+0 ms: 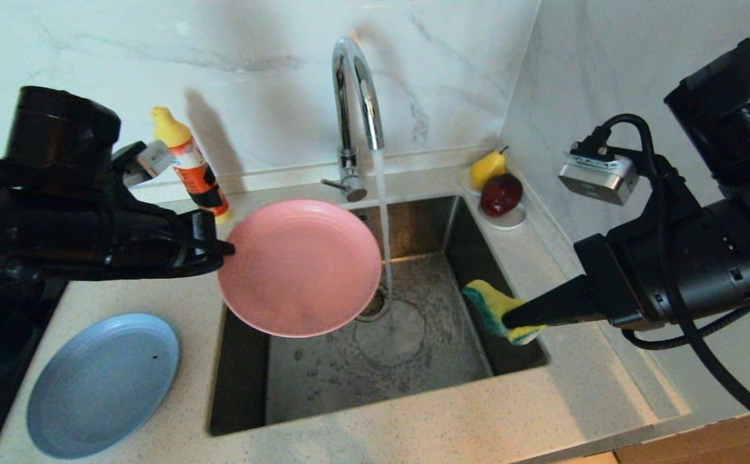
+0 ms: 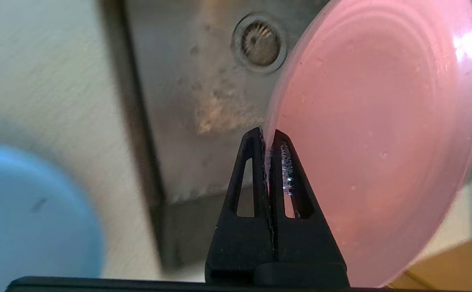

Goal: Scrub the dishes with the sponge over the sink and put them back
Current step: Wash the plate

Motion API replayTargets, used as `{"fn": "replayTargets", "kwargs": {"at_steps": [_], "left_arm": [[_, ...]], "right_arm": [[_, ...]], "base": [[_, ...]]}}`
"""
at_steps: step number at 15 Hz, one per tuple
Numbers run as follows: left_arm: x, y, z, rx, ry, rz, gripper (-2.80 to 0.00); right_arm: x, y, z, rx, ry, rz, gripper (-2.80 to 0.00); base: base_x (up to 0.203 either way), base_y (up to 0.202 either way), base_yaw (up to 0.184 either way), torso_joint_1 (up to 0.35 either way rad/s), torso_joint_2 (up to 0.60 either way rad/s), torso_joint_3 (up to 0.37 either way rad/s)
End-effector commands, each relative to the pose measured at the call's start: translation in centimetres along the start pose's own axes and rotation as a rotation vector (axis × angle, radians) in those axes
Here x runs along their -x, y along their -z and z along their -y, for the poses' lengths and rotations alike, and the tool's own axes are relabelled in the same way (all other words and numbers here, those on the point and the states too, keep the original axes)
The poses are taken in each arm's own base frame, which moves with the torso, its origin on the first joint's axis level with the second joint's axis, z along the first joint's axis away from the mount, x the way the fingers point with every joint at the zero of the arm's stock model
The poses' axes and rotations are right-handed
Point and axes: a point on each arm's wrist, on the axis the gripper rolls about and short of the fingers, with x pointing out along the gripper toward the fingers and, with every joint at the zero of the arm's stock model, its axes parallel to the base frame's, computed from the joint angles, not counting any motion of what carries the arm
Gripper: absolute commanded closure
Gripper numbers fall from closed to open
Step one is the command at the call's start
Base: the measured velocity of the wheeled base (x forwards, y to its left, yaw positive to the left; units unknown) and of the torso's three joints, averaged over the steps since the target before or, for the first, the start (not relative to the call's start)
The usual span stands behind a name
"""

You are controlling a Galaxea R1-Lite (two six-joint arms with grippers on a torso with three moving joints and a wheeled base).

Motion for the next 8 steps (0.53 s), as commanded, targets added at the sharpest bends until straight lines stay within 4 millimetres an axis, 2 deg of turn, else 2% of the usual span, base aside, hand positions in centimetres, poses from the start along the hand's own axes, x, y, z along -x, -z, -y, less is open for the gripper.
{"fn": "replayTargets", "kwargs": {"at_steps": [1, 6, 8], "left_arm": [[-3.6, 0.9, 1.2, -0.019, 0.022, -0.042, 0.00], [-7.8, 1.8, 3.1, -0.014, 0.071, -0.049, 0.00], [-8.8, 1.6, 3.5, -0.010, 0.084, -0.032, 0.00]], "right_arm": [[0.1, 0.2, 0.0, -0.003, -0.002, -0.004, 0.00], [0.1, 0.2, 0.0, -0.002, -0.001, -0.005, 0.00], [0.3, 0.3, 0.0, -0.002, -0.003, -0.002, 0.00]], "base": [[0.000, 0.000, 0.000, 0.000, 0.00, 0.000], [0.000, 0.000, 0.000, 0.000, 0.00, 0.000], [0.000, 0.000, 0.000, 0.000, 0.00, 0.000]]}}
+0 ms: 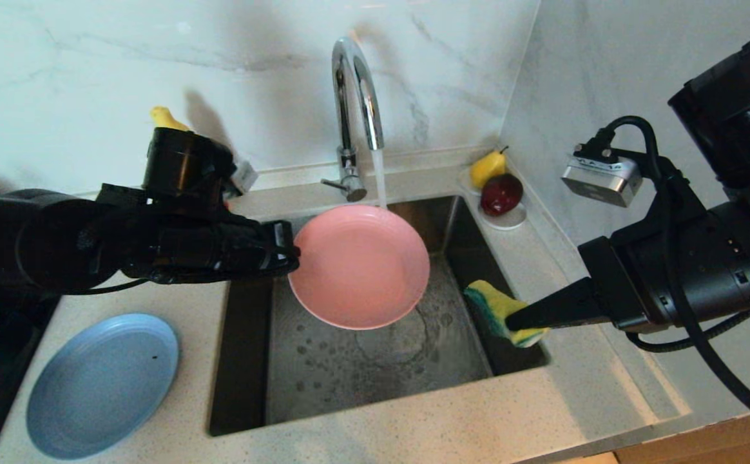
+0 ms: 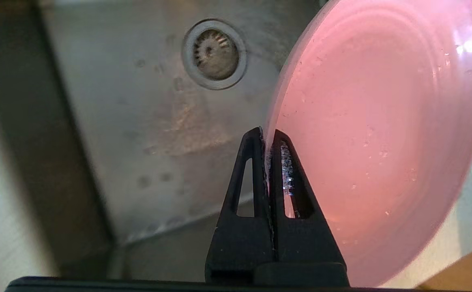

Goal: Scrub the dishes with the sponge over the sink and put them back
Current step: Wash the plate

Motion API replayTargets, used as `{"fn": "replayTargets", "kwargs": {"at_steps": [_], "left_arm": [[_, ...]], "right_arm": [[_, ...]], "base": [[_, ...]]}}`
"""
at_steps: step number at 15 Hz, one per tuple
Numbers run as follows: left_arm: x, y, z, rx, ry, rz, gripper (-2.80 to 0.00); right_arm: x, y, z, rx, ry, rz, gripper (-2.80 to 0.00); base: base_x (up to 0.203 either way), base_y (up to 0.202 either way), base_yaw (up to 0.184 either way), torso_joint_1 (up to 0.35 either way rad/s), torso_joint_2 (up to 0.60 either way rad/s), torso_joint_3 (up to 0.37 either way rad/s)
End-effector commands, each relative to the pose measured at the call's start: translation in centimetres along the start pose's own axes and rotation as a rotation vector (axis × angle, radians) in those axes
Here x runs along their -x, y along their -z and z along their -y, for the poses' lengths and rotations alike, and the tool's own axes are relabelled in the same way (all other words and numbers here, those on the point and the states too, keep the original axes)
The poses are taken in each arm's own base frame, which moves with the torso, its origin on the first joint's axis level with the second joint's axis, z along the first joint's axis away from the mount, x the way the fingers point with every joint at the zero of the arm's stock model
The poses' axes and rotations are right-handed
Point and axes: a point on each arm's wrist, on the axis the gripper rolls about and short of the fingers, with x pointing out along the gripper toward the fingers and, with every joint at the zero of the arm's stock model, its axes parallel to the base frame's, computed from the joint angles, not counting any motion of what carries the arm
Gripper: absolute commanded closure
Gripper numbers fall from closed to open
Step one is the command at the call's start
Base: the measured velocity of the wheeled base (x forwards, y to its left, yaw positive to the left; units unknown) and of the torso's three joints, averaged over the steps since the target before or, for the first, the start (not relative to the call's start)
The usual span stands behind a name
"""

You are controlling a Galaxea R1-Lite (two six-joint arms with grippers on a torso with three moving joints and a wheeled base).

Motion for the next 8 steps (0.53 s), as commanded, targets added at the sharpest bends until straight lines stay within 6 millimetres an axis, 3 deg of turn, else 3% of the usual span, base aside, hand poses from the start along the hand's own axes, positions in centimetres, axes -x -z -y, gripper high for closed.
{"fn": "replayTargets", "kwargs": {"at_steps": [1, 8], "left_arm": [[-2.3, 0.4, 0.1, 0.003, -0.004, -0.031, 0.00], [-5.5, 0.8, 1.2, 0.026, 0.023, -0.043, 0.00]], "right_arm": [[0.5, 0.1, -0.2, 0.003, -0.009, 0.007, 0.00], [0.9, 0.3, -0.5, 0.015, -0.019, 0.015, 0.00]], "base": [[0.000, 0.000, 0.000, 0.000, 0.00, 0.000], [0.000, 0.000, 0.000, 0.000, 0.00, 0.000]]}}
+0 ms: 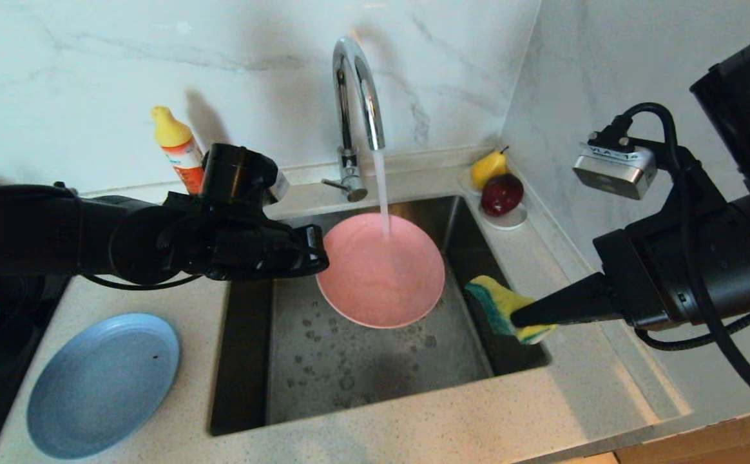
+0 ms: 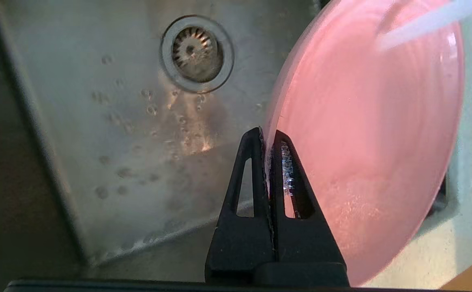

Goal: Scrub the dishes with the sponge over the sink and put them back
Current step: Wash the plate

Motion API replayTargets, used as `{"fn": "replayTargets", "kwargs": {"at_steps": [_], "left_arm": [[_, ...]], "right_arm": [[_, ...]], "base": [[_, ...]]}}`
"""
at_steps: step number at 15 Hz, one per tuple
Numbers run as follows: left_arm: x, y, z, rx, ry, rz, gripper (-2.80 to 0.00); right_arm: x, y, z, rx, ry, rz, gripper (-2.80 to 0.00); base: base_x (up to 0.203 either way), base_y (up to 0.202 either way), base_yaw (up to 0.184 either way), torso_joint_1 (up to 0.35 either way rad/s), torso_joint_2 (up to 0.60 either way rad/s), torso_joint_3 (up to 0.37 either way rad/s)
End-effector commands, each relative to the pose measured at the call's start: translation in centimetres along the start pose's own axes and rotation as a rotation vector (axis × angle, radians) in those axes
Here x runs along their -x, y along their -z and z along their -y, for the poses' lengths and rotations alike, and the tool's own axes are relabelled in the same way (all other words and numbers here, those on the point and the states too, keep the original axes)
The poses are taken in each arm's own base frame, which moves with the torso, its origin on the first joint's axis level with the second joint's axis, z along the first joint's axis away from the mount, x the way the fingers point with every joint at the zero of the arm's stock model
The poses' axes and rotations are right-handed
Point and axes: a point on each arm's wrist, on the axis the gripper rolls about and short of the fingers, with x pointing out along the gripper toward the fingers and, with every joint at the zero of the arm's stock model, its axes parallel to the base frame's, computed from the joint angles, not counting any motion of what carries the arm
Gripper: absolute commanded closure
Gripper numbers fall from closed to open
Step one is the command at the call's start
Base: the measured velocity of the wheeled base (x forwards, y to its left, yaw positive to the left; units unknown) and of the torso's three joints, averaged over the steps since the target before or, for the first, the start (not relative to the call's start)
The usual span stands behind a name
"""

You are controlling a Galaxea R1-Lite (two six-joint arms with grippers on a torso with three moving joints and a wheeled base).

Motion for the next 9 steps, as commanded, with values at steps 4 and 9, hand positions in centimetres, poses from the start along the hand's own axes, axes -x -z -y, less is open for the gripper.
{"fn": "replayTargets", "kwargs": {"at_steps": [4, 9], "left_arm": [[-2.7, 0.5, 0.1, 0.003, 0.014, 0.008, 0.00], [-3.8, 1.1, 1.0, 0.017, 0.032, -0.006, 0.00]], "right_arm": [[0.1, 0.2, -0.1, 0.001, -0.003, -0.005, 0.00], [0.1, 0.5, 0.1, -0.004, 0.002, -0.013, 0.00]], "base": [[0.000, 0.000, 0.000, 0.000, 0.00, 0.000], [0.000, 0.000, 0.000, 0.000, 0.00, 0.000]]}}
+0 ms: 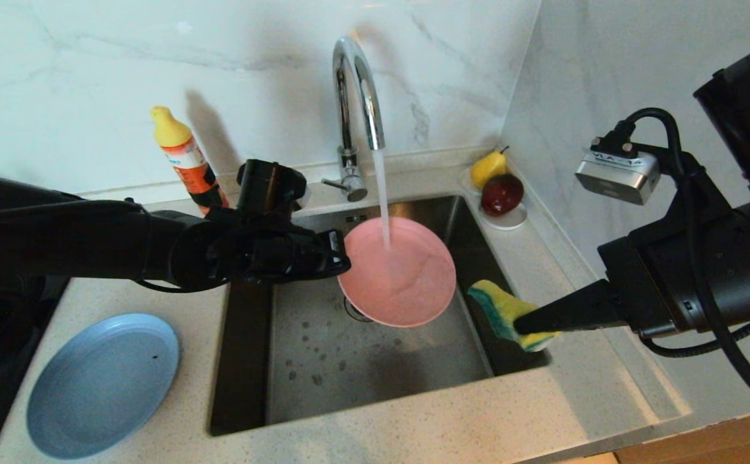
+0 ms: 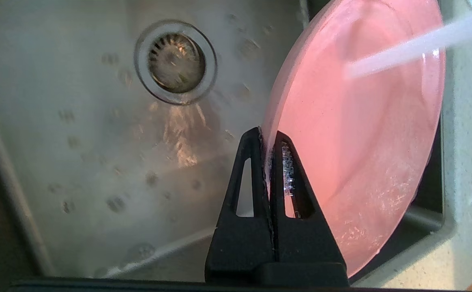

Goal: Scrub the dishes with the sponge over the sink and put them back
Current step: Wash the plate

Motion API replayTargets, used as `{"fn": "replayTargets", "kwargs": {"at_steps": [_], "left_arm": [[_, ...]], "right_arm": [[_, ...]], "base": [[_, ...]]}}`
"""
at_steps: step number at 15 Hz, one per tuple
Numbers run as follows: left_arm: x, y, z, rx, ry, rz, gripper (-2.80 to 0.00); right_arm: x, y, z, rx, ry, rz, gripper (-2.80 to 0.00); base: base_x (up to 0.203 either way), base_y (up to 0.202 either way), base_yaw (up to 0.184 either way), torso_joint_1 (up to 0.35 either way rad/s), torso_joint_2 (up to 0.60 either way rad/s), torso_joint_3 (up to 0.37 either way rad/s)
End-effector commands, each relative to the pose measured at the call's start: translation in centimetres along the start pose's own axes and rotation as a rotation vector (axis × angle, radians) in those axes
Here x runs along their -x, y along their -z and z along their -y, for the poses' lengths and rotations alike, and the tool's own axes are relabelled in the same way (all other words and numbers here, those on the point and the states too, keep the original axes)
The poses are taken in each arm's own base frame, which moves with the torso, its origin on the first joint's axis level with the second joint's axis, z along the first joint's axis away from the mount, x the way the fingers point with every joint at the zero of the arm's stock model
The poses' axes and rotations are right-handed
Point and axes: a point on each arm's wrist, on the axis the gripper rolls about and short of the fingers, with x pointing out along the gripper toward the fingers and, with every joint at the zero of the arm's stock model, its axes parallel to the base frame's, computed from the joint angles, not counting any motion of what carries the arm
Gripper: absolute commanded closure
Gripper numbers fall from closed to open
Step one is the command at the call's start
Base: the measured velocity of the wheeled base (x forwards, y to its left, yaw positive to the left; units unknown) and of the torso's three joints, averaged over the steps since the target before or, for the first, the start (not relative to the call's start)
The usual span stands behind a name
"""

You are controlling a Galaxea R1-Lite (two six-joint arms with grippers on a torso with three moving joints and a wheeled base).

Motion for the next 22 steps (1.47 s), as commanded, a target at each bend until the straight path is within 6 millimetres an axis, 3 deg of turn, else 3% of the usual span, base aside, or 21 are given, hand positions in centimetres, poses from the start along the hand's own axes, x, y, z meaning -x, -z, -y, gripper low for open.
{"fn": "replayTargets", "kwargs": {"at_steps": [1, 4, 8, 14, 18, 22], "left_arm": [[-0.2, 0.4, 0.1, 0.000, -0.001, -0.012, 0.00], [1.0, 0.1, 0.1, -0.016, -0.063, 0.020, 0.00], [4.6, -0.4, -0.6, -0.166, -0.185, 0.100, 0.00], [12.7, -2.6, -2.0, -0.293, -0.279, 0.359, 0.00], [16.9, -1.4, -2.5, -0.408, -0.304, 0.542, 0.00], [18.6, -0.6, -2.6, -0.457, -0.295, 0.691, 0.00]], "right_arm": [[0.2, 0.1, 0.0, -0.001, -0.002, 0.000, 0.00], [0.2, 0.1, -0.1, -0.001, -0.003, -0.001, 0.00], [0.0, 0.2, 0.1, -0.006, 0.002, -0.009, 0.00], [0.5, 0.4, 0.0, -0.005, -0.002, 0.002, 0.00], [0.4, 0.4, 0.0, -0.010, 0.000, -0.007, 0.00], [0.0, 0.6, 0.3, -0.017, 0.007, -0.022, 0.00]], "base": [[0.000, 0.000, 0.000, 0.000, 0.00, 0.000], [0.000, 0.000, 0.000, 0.000, 0.00, 0.000], [0.000, 0.000, 0.000, 0.000, 0.00, 0.000], [0.000, 0.000, 0.000, 0.000, 0.00, 0.000], [0.000, 0.000, 0.000, 0.000, 0.00, 0.000], [0.000, 0.000, 0.000, 0.000, 0.00, 0.000]]}}
